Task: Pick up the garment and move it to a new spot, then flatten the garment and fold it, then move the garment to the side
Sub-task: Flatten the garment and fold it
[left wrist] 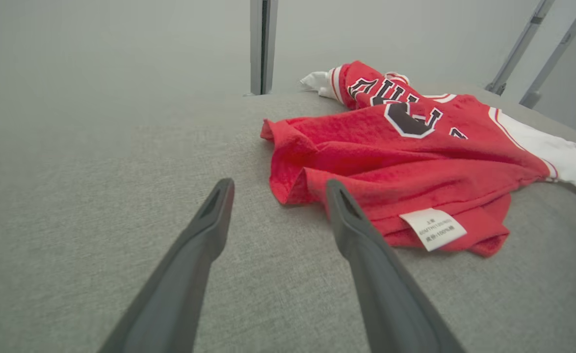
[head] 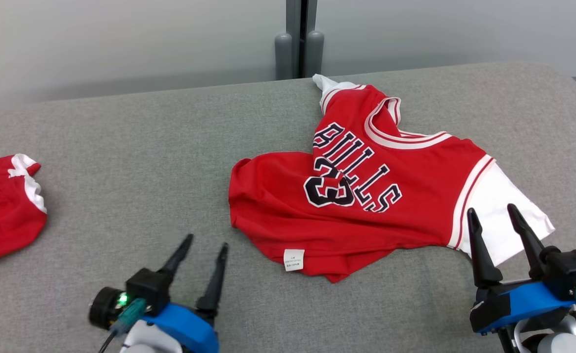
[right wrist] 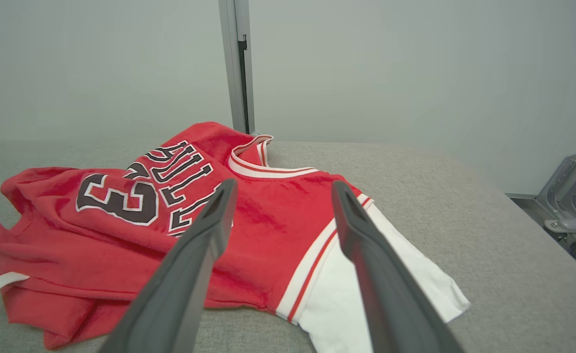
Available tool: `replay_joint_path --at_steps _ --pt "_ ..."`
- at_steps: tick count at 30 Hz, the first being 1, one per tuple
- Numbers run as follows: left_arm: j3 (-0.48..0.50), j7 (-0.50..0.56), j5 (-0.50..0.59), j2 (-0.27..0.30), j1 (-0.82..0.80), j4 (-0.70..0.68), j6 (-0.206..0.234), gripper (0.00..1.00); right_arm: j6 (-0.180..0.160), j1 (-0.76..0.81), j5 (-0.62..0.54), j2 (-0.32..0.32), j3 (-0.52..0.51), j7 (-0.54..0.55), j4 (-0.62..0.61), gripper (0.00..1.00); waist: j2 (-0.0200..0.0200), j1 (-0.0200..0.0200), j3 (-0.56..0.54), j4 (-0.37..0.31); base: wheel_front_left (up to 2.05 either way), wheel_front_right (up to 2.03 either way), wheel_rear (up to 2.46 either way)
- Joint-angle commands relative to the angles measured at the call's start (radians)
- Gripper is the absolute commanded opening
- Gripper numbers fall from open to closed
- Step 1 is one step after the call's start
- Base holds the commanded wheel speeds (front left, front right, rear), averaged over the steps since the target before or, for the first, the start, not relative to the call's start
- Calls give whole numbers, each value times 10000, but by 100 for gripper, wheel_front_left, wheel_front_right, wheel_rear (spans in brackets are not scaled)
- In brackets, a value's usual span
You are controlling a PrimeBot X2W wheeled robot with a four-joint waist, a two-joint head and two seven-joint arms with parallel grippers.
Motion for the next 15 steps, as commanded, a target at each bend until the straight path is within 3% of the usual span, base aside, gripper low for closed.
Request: replay_joint_path --at_steps 1,5,15 --pt "-193 249 -90 -95 -374 312 -212 100 5 70 80 -20 47 41 -67 100 -1 0 46 -55 0 0 0" --pt "-618 826 -369 -411 -980 1184 -591 100 5 -107 157 -19 219 36 -85 100 -1 0 206 -219 0 0 0" --pt "-1079 1347 -832 -667 -2215 2719 -848 100 5 -294 426 -18 528 -67 48 100 -1 0 532 -685 0 0 0"
